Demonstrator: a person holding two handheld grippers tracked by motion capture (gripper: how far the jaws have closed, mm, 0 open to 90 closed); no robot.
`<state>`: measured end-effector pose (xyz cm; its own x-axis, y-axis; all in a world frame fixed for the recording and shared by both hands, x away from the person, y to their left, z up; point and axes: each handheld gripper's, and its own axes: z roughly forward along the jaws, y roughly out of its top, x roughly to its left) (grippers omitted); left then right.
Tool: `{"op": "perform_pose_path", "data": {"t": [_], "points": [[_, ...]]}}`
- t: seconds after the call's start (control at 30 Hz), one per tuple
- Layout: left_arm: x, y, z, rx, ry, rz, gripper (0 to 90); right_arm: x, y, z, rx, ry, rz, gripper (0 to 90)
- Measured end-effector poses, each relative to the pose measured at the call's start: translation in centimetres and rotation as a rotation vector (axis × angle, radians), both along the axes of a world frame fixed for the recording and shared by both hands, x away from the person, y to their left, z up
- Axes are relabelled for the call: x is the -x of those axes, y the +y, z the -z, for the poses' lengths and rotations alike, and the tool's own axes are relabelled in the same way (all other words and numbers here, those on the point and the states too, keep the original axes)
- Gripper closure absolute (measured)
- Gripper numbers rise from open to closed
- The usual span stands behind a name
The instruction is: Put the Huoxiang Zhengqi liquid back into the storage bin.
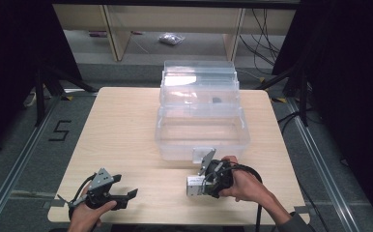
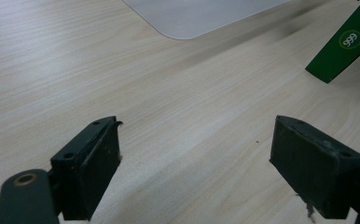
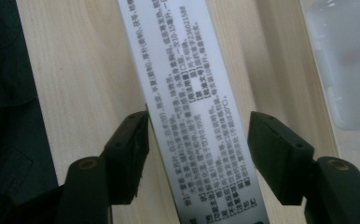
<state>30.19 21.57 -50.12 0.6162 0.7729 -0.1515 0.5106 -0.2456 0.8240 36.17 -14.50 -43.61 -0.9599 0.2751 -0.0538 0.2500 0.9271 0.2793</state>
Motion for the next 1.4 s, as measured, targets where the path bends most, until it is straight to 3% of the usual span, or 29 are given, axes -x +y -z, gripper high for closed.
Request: {"op": "perform_pose_path", "data": {"t": [0.03, 0.1, 0.23, 0.3, 0.33, 0.5, 0.6, 0.63, 0.93, 1.03, 1.07, 1.33, 1.37, 1.4], "points": [[0.0, 0.0, 0.0, -0.001, 0.000, 0.001, 15.2, 0.1, 0.1, 0.0, 0.018, 0.000, 0.021, 42.6], [0.0, 0.0, 0.0, 0.000, 0.001, 0.000, 15.2, -0.2, 0.1, 0.1, 0.048, -0.021, -0.032, 45.2], [0.0, 0.0, 0.0, 0.000, 0.002, 0.001, 15.2, -0.1, 0.2, 0.1, 0.073, -0.009, -0.022, 49.4], [0.0, 0.0, 0.0, 0.001, 0.002, 0.001, 15.2, -0.3, 0.2, 0.2, 0.081, -0.008, -0.063, 53.2], [0.0, 0.0, 0.0, 0.001, 0.001, 0.001, 15.2, -0.1, 0.3, 0.2, 0.089, -0.004, -0.048, 53.7], [0.0, 0.0, 0.0, 0.000, 0.001, 0.001, 15.2, -0.5, 0.6, 0.2, 0.119, -0.013, -0.136, 61.7], [0.0, 0.0, 0.0, 0.007, 0.001, -0.001, 15.2, -0.1, 0.8, 0.0, 0.129, 0.013, -0.093, 64.0], [0.0, 0.0, 0.0, 0.007, 0.000, -0.002, 15.2, -0.4, 0.7, 0.0, 0.130, 0.002, -0.146, 64.2], [0.0, 0.0, 0.0, 0.005, 0.001, -0.002, 15.2, -0.3, 0.6, -0.6, 0.150, 0.027, -0.128, 64.7], [0.0, -0.1, 0.0, 0.009, 0.003, -0.004, 15.2, -0.6, 0.4, -1.4, 0.142, 0.012, -0.151, 64.8], [0.0, -0.1, 0.0, 0.008, 0.003, -0.004, 15.2, -0.5, 0.2, -1.6, 0.142, 0.013, -0.124, 64.8], [0.0, 0.0, 0.0, 0.002, 0.004, -0.002, 15.2, -1.2, -0.2, -3.3, 0.133, 0.015, -0.141, 64.9], [0.0, 0.0, 0.0, 0.003, 0.004, -0.002, 15.2, -1.2, -0.3, -3.5, 0.130, 0.020, -0.119, 64.8], [0.0, 0.0, 0.0, 0.003, 0.004, -0.002, 15.2, -1.4, -0.3, -3.7, 0.125, 0.017, -0.140, 64.9]]}}
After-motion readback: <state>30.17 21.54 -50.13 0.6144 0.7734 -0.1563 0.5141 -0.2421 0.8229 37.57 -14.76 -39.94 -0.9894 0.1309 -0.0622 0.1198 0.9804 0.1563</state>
